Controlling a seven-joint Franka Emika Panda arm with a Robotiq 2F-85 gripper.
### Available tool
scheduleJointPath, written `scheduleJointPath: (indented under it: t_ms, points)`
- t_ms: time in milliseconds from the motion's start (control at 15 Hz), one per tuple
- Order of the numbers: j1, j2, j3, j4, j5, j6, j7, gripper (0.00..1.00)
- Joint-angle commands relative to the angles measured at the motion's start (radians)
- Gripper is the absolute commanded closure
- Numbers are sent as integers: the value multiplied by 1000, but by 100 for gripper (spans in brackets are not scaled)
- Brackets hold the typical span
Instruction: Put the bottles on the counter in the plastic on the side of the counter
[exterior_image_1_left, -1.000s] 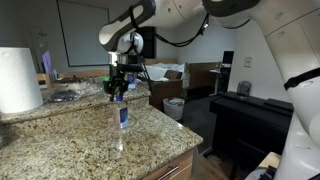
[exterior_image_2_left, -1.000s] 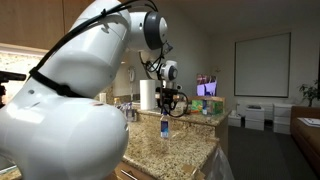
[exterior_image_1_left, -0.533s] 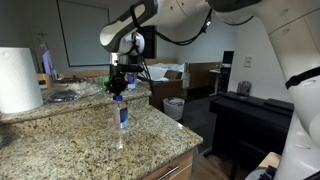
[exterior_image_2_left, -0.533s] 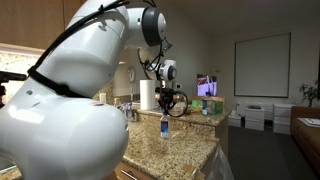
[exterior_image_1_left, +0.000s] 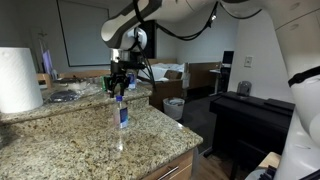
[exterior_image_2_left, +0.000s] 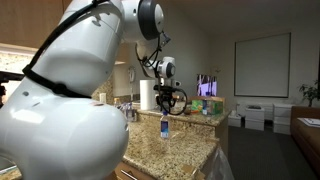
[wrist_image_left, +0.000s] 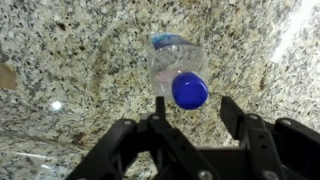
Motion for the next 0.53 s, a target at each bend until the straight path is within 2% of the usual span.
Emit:
scheduleJointPath:
  t_ms: [0, 67, 133, 267, 467]
  points:
    - [-5, -49, 5, -68, 0, -4, 39, 8]
    - [-4, -51, 4, -75, -3, 0, 43, 19]
    - [-3, -52, 3, -81, -9, 7, 46, 45]
    - [-3, -55, 4, -91, -8, 22, 43, 46]
    - [0, -59, 4, -95, -16, 17, 43, 67]
